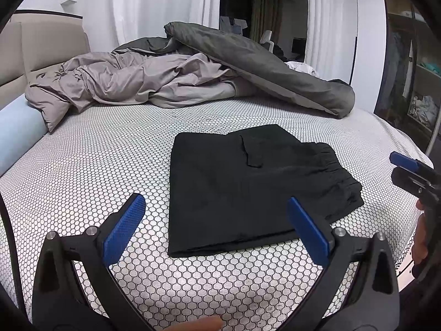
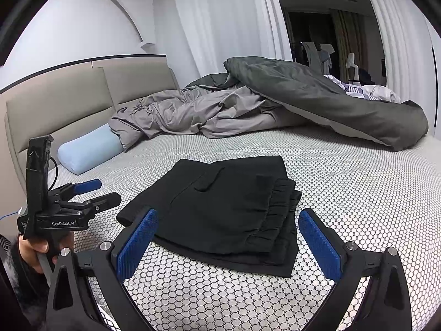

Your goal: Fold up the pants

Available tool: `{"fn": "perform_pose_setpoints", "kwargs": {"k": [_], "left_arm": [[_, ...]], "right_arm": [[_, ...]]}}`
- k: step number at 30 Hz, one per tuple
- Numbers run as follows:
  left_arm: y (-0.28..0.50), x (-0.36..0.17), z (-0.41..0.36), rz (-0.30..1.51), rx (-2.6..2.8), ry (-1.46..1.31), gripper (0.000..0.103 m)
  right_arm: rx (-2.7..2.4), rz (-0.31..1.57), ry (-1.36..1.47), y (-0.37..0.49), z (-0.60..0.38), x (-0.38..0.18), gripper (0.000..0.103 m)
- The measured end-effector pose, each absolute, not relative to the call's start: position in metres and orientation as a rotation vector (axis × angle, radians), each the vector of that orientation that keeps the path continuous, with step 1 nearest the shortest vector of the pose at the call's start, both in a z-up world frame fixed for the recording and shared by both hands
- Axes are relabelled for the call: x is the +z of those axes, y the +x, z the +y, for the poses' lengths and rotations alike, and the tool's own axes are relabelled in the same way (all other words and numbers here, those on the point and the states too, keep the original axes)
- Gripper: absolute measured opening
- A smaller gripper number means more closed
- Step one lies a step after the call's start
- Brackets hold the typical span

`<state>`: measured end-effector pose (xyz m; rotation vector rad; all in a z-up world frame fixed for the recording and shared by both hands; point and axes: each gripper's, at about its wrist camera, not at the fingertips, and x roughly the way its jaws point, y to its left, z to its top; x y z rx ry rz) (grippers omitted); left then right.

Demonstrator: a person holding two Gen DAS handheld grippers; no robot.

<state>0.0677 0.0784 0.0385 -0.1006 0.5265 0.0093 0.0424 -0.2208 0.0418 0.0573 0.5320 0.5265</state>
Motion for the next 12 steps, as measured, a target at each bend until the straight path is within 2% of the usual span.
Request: {"fn": "perform_pose_setpoints", "kwargs": {"k": [12], "left_arm": [[0.0677, 0.0406, 0.0846, 0.522, -0.001, -0.091, 0.102]], "right_arm": [[0.528, 0.535, 0.055, 0.0433, -0.2209, 0.0399, 0.103]]}}
